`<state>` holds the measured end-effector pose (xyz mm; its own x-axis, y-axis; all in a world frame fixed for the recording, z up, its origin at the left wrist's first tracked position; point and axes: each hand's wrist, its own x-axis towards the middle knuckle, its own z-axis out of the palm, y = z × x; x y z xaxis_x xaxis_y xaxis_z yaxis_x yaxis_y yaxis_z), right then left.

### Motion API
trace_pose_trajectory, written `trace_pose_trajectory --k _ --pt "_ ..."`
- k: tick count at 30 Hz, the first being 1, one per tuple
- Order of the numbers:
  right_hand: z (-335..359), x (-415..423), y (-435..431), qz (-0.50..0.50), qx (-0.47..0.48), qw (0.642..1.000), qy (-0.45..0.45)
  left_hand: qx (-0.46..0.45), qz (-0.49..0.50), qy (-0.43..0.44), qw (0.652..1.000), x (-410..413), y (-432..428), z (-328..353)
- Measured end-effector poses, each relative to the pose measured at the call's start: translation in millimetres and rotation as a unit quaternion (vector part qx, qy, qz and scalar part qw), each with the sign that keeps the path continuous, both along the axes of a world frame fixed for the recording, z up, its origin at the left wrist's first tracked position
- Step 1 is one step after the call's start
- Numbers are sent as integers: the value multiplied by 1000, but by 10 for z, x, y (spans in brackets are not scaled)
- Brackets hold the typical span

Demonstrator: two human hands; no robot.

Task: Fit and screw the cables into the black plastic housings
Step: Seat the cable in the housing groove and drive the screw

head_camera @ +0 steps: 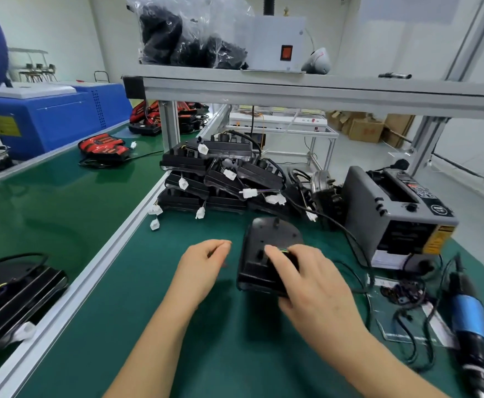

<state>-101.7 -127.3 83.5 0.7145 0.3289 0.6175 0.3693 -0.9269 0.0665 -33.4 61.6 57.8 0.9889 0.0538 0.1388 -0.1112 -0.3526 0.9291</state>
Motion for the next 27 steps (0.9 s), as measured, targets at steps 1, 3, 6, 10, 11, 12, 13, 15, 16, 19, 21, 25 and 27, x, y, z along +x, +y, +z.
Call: trace_pose_trajectory --k 1,3,6,10,11,12,13,15,16,19,21,25,27 --pt "-73 -55 14 4 -3 1000 9 -12 -10 10 1000 -65 -6 14" --pt "-210 -143 36 11 -14 1000 18 -28 -24 29 999 -174 -19 3" --pt "-367 -231 58 25 -33 999 33 -37 -42 65 996 -307 -28 -59" --pt "-475 -309 61 24 -44 997 64 -3 -67 98 993 -453 -45 -167" --pt "-496 -330 59 23 -43 997 65 12 -65 102 993 -484 -49 -179" --pt "-516 -352 56 23 -40 997 64 20 -60 102 993 -503 -55 -198" --pt "-534 -370 51 23 -37 997 62 22 -58 100 993 -520 -57 -212" --pt "-563 -398 37 23 -37 997 59 21 -59 94 994 -551 -69 -230" --pt "-574 -408 28 22 -40 997 58 23 -57 90 994 -559 -78 -243" --pt "-602 -432 14 26 -40 997 54 40 -56 77 995 -585 -91 -266" --pt "-623 -435 5 34 -36 997 53 41 -49 74 995 -593 -96 -277" --pt "-662 -433 -27 46 -33 997 59 39 -44 84 995 -621 -105 -285" --pt "-674 -448 -42 54 -28 996 67 44 -44 80 995 -639 -114 -292"
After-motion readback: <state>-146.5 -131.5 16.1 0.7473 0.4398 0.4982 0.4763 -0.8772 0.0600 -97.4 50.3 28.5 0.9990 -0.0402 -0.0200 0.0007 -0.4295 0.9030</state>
